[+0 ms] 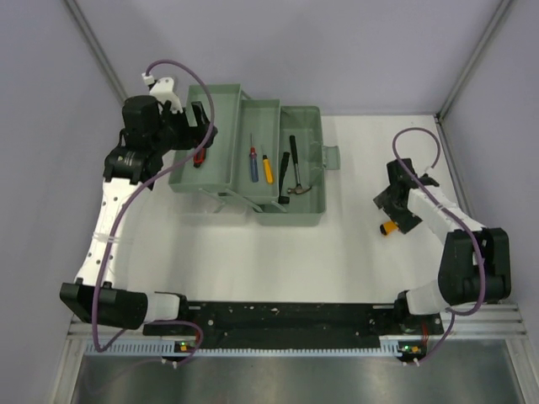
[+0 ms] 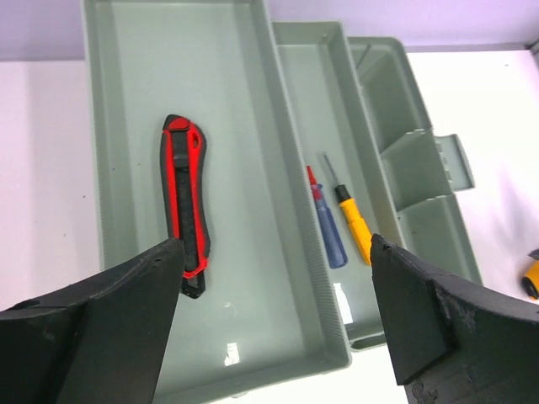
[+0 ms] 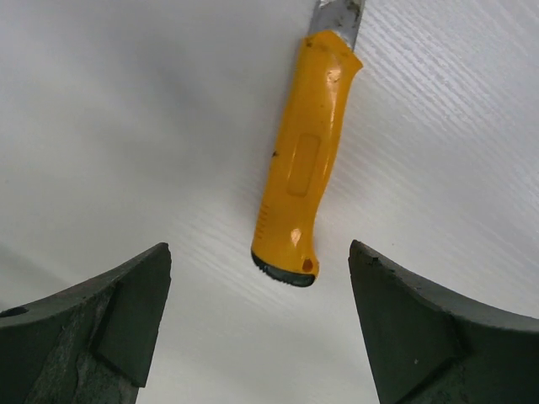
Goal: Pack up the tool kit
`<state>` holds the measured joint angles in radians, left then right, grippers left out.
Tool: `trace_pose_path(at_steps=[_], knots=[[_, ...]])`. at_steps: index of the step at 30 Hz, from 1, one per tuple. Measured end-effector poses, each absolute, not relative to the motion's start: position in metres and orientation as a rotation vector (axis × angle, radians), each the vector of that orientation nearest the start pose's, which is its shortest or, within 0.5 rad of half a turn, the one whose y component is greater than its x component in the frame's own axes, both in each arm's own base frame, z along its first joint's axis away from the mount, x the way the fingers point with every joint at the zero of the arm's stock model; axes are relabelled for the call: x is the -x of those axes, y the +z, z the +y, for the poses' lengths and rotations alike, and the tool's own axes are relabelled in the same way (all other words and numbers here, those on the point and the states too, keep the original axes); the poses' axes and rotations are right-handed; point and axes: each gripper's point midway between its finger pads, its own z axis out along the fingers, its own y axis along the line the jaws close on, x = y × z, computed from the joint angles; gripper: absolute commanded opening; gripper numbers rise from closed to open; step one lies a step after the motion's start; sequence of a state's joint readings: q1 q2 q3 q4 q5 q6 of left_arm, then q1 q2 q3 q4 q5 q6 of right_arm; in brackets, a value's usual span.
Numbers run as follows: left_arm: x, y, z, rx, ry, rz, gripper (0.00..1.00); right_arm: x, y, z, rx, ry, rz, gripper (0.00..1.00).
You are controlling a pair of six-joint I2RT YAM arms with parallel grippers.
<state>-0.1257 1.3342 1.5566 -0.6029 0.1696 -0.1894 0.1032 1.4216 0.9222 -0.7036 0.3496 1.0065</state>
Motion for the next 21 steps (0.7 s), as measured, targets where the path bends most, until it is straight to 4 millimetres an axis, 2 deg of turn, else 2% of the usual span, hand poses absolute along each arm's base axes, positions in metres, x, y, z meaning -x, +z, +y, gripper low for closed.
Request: trace_pose_path(at_steps=[4,13,16,18,21], knots=[[-0.377,0.368,-0.093,-0.08,-0.416,1.928,0.95,-0.29,0.051,-0.012,-1.301,-0.221,2.377,0.84],[-0.372,0.37,-0.101,-0.111,-0.468,1.929,0.95,-0.287,0.025,-0.04,-1.407,-0.356,2.409,0.75],[-0.372,0.37,-0.103,-0.116,-0.479,1.928,0.95,-0.29,0.023,-0.046,-1.407,-0.385,2.409,0.73],[-0.371,0.37,-0.103,-0.116,-0.482,1.929,0.94,-0.294,0.023,-0.048,-1.395,-0.392,2.41,0.69],[-0.371,0.37,-0.104,-0.118,-0.487,1.928,0.94,-0.3,0.023,-0.048,-1.377,-0.385,2.407,0.57]])
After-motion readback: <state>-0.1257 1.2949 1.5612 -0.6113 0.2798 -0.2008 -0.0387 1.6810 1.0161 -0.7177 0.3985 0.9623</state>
